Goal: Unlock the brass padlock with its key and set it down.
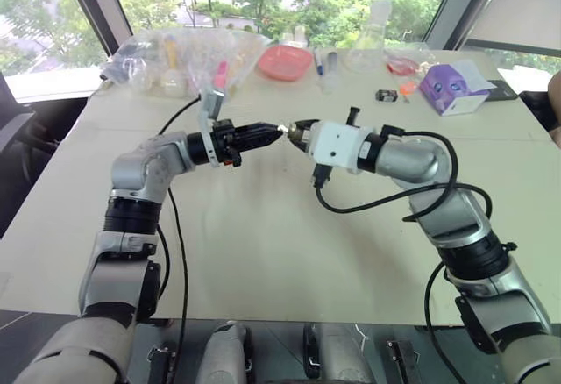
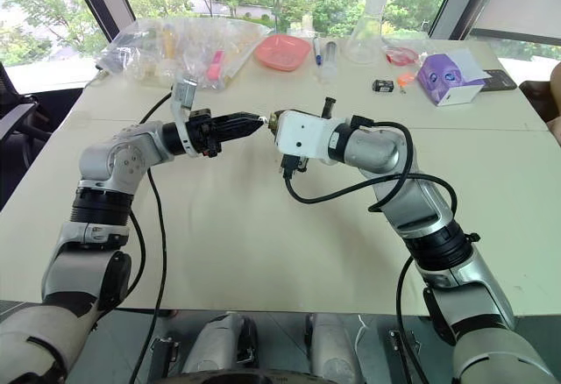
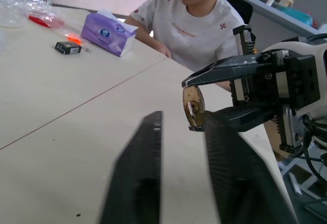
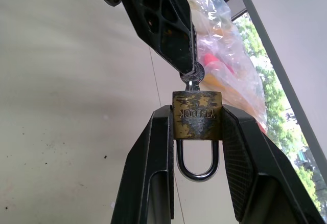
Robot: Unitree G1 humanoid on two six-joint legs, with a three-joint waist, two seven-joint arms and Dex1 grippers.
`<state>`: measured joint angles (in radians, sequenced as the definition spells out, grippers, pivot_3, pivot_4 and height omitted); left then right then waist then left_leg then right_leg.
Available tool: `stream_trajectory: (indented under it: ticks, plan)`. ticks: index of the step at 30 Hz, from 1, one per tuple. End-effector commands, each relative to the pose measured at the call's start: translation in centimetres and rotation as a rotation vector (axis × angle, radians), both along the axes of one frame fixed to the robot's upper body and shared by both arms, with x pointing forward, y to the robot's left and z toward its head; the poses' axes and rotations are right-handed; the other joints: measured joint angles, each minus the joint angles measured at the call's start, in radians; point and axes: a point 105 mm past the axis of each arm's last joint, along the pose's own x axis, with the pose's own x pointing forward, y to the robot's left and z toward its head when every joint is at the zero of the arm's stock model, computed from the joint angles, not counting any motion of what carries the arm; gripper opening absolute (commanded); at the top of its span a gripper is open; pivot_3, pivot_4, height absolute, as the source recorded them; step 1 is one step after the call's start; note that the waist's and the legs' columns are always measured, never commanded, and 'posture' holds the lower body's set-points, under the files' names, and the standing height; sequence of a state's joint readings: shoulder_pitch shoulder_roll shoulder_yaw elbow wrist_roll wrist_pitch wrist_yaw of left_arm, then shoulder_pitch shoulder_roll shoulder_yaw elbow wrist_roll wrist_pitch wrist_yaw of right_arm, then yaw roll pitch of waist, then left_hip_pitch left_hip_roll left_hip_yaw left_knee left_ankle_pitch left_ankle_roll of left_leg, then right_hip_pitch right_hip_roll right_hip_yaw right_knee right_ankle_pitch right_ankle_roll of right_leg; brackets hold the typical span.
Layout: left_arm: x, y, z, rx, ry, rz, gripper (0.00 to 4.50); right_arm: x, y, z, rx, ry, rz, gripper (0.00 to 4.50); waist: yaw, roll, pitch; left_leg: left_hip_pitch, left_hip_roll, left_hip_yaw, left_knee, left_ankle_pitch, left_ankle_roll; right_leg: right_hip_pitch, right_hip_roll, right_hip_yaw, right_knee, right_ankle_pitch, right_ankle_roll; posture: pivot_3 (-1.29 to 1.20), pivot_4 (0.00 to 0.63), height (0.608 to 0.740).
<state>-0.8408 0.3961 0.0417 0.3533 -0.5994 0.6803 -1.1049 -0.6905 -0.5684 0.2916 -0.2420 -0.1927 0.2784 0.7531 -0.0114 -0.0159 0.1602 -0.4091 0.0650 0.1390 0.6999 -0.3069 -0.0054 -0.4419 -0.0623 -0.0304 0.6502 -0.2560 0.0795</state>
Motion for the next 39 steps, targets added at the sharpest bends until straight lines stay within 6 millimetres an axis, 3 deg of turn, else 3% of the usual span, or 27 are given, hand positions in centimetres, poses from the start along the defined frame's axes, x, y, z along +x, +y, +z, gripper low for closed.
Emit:
stream_trajectory:
  ticks: [1,10,17,23,24,28,31,34,39]
  plan:
    - [-0.1,-0.3,1.5,0.0,-0.074,-0.012,0.03,-0.9,0.4,1.2,0.013,-0.045,0.028,0.68,-0.001,0.0,0.0,0.0,0.0,0.0,0.0,0.0,0.0,0.0,0.0,0.0,0.0,0.0,0.0,0.0,0.15,0.733]
    - [0.2,-0.5,0.7,0.121,-0.197,0.01,0.03,-0.9,0.4,1.3,0.012,-0.041,0.029,0.68,-0.001,0.0,0.0,0.0,0.0,0.0,0.0,0.0,0.0,0.0,0.0,0.0,0.0,0.0,0.0,0.0,0.15,0.733]
    - [0.3,-1.0,0.0,0.36,-0.614,0.051,0.03,-0.6,0.2,1.6,0.019,-0.06,0.017,0.68,0.0,0.0,0.0,0.0,0.0,0.0,0.0,0.0,0.0,0.0,0.0,0.0,0.0,0.0,0.0,0.0,0.15,0.733]
    - [0.6,-1.0,-0.3,0.416,-0.778,0.053,0.03,-0.2,0.2,1.9,0.031,-0.073,0.006,0.68,0.0,0.0,0.0,0.0,0.0,0.001,0.0,0.0,0.0,0.0,0.0,0.0,0.0,0.0,0.0,0.0,0.15,0.733]
    - [0.6,-1.0,-0.4,0.411,-0.76,0.046,0.03,-0.2,0.2,1.9,0.031,-0.074,0.005,0.68,0.0,0.0,0.0,0.0,0.0,0.001,0.0,0.0,0.0,0.0,0.0,0.0,0.0,0.0,0.0,0.0,0.15,0.733]
    - [0.8,-0.2,-0.3,0.302,-0.391,-0.019,0.03,-0.1,0.2,2.2,0.031,-0.095,0.003,0.68,0.0,0.0,0.0,0.0,0.0,0.001,0.0,0.0,0.0,0.0,0.0,0.0,0.0,0.0,0.0,0.0,0.15,0.733]
    - [0.1,0.1,0.9,0.212,-0.242,-0.088,0.8,0.0,0.2,2.4,0.028,-0.115,0.0,0.68,-0.005,0.0,0.0,0.0,0.0,0.0,0.0,0.0,0.0,0.0,0.0,0.0,0.0,0.0,0.0,0.0,0.15,0.733]
    - [0.1,0.3,1.9,0.153,-0.177,-0.093,2.22,0.0,0.2,2.6,0.03,-0.13,-0.003,0.68,-0.005,0.0,0.0,0.0,0.0,-0.001,0.0,0.0,0.0,0.0,0.001,0.0,0.0,0.0,0.0,0.0,0.15,0.733]
    - [0.5,0.0,2.7,0.093,-0.151,-0.073,2.22,0.0,0.3,2.9,0.035,-0.144,-0.001,0.68,-0.001,0.0,0.0,0.0,0.0,-0.001,0.0,0.0,0.0,0.0,0.0,0.0,0.0,0.0,0.0,0.0,0.15,0.733]
